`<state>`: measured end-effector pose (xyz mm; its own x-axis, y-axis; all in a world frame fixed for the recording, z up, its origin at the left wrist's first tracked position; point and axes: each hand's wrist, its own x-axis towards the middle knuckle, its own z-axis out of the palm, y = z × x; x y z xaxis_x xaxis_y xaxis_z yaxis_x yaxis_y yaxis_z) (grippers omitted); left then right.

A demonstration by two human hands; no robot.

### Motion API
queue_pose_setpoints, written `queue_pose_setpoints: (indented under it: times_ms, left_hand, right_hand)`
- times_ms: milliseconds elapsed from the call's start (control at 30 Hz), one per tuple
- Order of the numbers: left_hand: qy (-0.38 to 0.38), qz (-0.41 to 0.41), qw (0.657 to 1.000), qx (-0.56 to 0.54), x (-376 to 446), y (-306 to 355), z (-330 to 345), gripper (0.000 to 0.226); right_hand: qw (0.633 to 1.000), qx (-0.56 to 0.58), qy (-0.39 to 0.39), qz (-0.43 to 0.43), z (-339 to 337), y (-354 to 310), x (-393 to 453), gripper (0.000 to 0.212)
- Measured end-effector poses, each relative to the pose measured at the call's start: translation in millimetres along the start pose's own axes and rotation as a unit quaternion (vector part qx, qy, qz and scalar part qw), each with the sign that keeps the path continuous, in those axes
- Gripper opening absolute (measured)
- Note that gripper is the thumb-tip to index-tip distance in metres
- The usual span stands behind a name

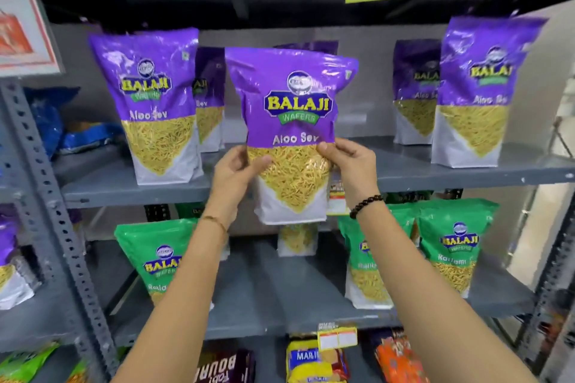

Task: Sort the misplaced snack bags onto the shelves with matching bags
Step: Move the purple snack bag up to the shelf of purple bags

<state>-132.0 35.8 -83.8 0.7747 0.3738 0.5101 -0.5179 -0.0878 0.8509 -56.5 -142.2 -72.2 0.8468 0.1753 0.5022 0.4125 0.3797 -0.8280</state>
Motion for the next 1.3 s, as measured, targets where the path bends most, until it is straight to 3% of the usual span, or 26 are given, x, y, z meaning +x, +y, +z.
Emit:
queue_pose_setpoints:
  times_ms: [67, 233, 333, 400, 500, 600, 700, 867, 1033, 1300]
  left_hand:
    - [-0.009, 0.008, 1.000, -0.005, 25.8, 9.9, 17.8, 0.023]
    - [-0.009, 0.017, 1.000, 0.023, 74.7, 13.3, 53.0, 0.024]
    - [-0.014, -0.002, 1.000, 0.025, 89.6, -4.1, 63.5, 0.018]
    - [-0.009, -0.018, 0.999, 0.045, 90.8, -15.4, 68.0, 0.021]
    - [-0.033, -0.050, 0.997, 0.058, 83.8, -33.7, 65.2, 0.030]
    - [-0.131, -0.097, 0.975, 0.147, 76.2, -52.4, 52.4, 0.060]
    - [-0.141, -0.116, 0.969, 0.169, 78.8, -58.3, 46.6, 0.077]
    - [-0.081, -0.119, 0.975, 0.172, 81.8, -60.3, 50.2, 0.073]
    - [-0.108, -0.125, 0.980, 0.115, 80.6, -57.7, 46.4, 0.051]
    - [-0.070, -0.138, 0.982, 0.111, 84.3, -62.8, 45.7, 0.057]
  right_hand:
    - [1.000, 0.006, 0.025, -0.010, -2.3, -11.0, 23.3, 0.001]
    - [0.994, 0.005, 0.107, -0.021, -6.9, -17.5, 68.4, 0.018]
    - [0.993, -0.008, 0.115, -0.019, -11.0, -5.8, 85.8, 0.008]
    - [0.994, -0.035, 0.104, -0.014, -14.7, 5.3, 90.4, 0.015]
    - [0.997, -0.072, -0.007, 0.028, -30.5, 21.2, 88.5, 0.031]
    - [0.969, -0.160, -0.151, 0.113, -56.4, 36.6, 89.2, 0.051]
    - [0.947, -0.192, -0.205, 0.154, -69.8, 45.2, 97.6, 0.080]
    - [0.949, -0.216, -0.185, 0.135, -64.3, 49.5, 98.6, 0.067]
    - [0.947, -0.211, -0.199, 0.135, -66.0, 45.3, 92.5, 0.044]
    - [0.947, -0.219, -0.194, 0.132, -63.9, 43.7, 88.5, 0.051]
